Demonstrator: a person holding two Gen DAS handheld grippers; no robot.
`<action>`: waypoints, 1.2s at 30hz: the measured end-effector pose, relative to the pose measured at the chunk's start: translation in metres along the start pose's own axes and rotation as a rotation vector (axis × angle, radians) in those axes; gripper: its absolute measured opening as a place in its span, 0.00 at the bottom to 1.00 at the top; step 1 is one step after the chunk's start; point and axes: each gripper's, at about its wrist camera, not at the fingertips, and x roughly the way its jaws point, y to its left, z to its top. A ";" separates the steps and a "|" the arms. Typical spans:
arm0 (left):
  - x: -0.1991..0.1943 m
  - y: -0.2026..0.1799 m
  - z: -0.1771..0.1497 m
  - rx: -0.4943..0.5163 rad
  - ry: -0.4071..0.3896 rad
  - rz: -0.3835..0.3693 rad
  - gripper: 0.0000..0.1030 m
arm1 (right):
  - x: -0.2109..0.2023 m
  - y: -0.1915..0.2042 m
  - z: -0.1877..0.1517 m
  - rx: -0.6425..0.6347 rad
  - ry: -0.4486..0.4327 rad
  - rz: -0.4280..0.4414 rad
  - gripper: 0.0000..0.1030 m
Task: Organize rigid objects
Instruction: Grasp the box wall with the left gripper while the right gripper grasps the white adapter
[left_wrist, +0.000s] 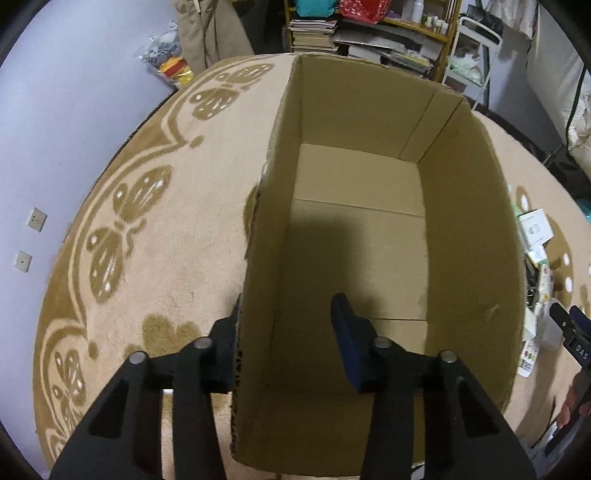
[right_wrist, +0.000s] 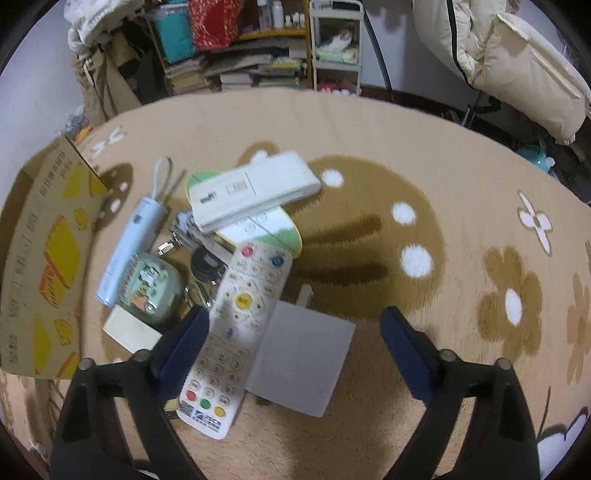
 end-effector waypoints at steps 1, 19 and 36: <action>-0.001 0.001 0.000 -0.004 -0.001 -0.001 0.37 | 0.003 0.000 -0.001 -0.001 0.016 -0.010 0.86; 0.006 0.002 -0.002 0.010 0.020 0.042 0.31 | 0.015 -0.014 -0.005 0.034 0.096 -0.098 0.79; 0.009 0.005 -0.002 0.009 0.024 0.073 0.17 | 0.024 -0.014 -0.017 0.067 0.152 -0.074 0.55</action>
